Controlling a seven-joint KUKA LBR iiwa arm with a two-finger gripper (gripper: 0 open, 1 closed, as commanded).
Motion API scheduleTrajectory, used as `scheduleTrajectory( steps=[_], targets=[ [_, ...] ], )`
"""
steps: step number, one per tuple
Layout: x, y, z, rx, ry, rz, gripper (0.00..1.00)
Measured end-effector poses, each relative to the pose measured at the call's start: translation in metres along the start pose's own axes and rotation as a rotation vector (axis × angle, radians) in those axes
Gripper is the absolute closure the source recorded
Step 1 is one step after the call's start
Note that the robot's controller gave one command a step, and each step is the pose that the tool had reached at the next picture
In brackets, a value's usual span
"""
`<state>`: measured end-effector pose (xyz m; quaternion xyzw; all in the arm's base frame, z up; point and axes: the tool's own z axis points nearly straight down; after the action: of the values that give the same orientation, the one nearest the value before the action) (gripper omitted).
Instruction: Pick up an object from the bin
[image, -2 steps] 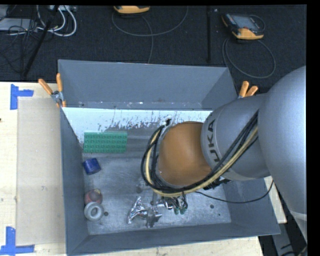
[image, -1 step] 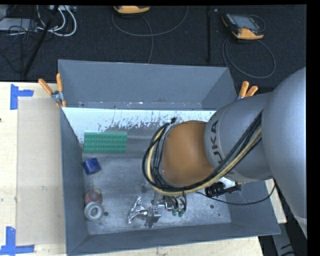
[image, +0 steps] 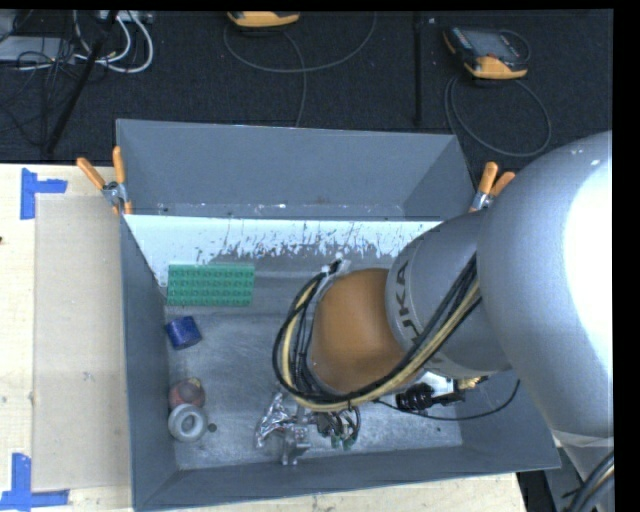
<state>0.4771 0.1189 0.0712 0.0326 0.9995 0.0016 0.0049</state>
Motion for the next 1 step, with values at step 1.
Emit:
scheduleTrajectory(
  steps=[1],
  targets=[
    [-0.0015,-0.0003,-0.0006,0.002,0.006,0.003,0.0]
  ],
)
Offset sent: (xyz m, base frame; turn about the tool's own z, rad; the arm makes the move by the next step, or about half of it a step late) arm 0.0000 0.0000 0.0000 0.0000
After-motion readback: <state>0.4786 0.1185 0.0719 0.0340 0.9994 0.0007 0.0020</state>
